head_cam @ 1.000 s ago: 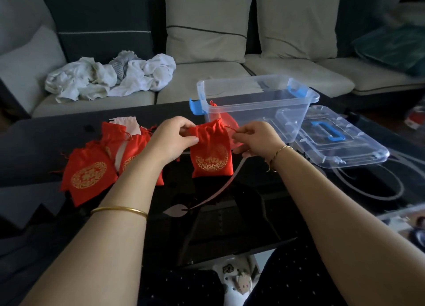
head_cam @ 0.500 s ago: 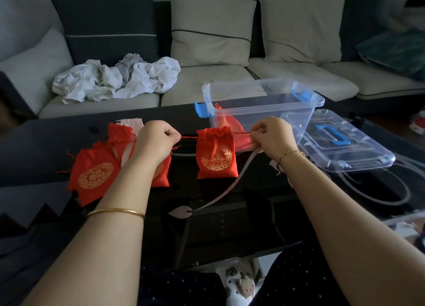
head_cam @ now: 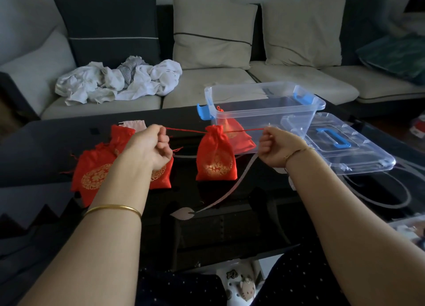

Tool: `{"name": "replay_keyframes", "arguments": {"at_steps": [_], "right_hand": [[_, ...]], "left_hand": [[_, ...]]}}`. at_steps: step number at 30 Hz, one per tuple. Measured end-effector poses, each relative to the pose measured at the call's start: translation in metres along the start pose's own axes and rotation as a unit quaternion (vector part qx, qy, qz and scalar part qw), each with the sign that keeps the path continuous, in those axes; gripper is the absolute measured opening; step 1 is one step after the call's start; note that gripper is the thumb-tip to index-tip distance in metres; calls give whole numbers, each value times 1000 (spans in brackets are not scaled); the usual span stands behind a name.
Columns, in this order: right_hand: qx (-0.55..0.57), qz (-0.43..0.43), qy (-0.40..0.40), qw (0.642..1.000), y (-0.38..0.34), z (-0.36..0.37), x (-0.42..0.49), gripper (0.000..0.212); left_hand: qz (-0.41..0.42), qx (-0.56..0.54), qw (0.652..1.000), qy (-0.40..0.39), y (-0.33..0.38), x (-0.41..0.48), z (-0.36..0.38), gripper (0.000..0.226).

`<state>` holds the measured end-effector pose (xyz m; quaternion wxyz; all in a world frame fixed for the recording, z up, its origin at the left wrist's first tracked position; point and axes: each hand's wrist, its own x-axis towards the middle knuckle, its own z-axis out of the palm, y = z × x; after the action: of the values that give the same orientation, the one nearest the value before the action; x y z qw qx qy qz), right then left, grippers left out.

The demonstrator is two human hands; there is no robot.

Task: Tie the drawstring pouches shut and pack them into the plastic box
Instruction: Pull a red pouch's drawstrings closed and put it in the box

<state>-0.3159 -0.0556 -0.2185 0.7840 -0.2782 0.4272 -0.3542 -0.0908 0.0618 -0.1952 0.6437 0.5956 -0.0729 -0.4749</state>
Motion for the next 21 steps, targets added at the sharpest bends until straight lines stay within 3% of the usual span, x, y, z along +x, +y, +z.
{"name": "replay_keyframes", "arguments": {"at_steps": [3, 7, 11, 14, 18, 21], "right_hand": [[102, 15, 37, 994, 3, -3, 3, 39], [39, -83, 70, 993, 2, 9, -3, 34], [-95, -254, 54, 961, -5, 28, -22, 31], [-186, -353, 7, 917, -6, 45, -40, 31], [-304, -429, -11, 850, -3, 65, -55, 32], [-356, -462, -25, 812, 1, 74, -57, 31]], "left_hand": [[-20, -86, 996, -15, 2, -4, 2, 37], [65, -121, 990, -42, 4, -14, 13, 34], [172, 18, 973, -154, 5, -29, 26, 32], [214, 104, 954, -183, 3, -39, 35, 30], [242, 171, 929, -221, -1, -46, 42, 12], [292, 248, 897, -220, -4, -47, 47, 13]]}}
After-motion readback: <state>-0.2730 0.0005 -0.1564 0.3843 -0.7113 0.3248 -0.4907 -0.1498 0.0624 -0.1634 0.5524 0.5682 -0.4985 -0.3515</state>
